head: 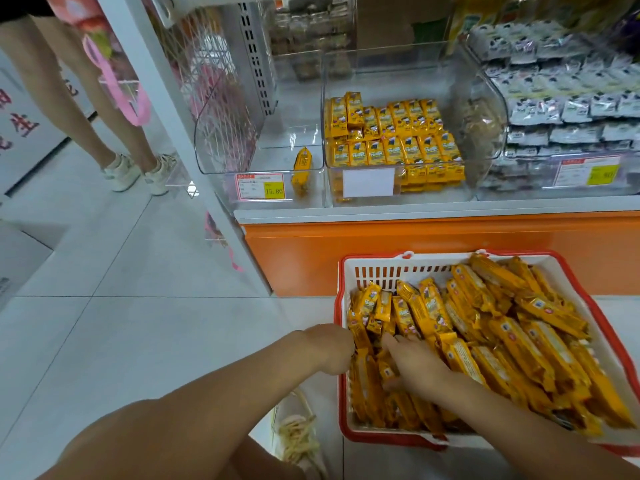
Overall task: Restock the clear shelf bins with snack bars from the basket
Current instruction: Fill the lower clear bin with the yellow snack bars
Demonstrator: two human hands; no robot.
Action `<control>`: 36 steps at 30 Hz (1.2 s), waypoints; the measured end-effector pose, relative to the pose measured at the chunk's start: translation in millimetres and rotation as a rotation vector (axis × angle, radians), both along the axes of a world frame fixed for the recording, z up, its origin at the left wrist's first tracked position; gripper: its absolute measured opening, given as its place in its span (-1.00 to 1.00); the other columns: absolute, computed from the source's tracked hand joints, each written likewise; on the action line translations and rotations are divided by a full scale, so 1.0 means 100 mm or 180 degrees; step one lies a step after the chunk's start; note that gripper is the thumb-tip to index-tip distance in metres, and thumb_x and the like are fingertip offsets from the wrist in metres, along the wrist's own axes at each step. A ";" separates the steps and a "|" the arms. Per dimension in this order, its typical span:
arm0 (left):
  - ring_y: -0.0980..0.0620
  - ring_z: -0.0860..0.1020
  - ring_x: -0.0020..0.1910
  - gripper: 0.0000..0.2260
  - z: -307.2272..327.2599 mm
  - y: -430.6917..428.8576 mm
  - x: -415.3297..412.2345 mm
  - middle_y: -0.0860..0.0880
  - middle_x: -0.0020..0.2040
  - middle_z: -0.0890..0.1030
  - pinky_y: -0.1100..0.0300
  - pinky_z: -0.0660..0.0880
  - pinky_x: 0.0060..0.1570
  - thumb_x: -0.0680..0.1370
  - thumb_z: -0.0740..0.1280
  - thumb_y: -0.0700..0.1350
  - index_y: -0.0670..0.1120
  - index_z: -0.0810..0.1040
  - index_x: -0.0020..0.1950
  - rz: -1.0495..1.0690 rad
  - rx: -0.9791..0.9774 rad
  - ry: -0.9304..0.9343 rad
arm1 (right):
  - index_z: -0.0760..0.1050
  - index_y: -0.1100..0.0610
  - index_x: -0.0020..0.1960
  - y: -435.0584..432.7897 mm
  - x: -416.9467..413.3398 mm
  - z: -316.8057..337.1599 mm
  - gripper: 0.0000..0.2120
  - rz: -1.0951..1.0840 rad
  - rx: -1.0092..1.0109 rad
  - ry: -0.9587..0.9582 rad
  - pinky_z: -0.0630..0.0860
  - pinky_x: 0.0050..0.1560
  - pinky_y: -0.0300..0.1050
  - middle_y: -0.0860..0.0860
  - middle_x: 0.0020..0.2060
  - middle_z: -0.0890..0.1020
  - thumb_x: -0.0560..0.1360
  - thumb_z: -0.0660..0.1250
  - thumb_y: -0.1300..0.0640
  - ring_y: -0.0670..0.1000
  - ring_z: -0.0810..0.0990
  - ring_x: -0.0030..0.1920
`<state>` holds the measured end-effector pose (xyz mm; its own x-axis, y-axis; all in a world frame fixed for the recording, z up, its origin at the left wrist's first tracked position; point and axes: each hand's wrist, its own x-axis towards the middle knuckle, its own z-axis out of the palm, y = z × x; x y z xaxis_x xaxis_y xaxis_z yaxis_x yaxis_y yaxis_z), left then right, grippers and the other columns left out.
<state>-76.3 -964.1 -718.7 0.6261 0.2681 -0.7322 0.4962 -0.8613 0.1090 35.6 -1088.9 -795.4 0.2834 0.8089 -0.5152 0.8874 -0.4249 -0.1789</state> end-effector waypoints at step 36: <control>-0.09 0.64 -0.07 -0.65 0.77 0.05 0.55 -0.19 0.01 0.63 -0.04 0.61 -0.10 0.35 0.42 -0.10 -0.17 0.56 0.09 0.4714 -0.4847 -0.2720 | 0.53 0.05 0.07 0.08 0.63 1.52 -0.68 -0.2317 0.3706 0.2814 0.53 -0.17 -0.33 -0.03 -0.11 0.64 0.40 0.45 0.34 -0.15 0.63 -0.12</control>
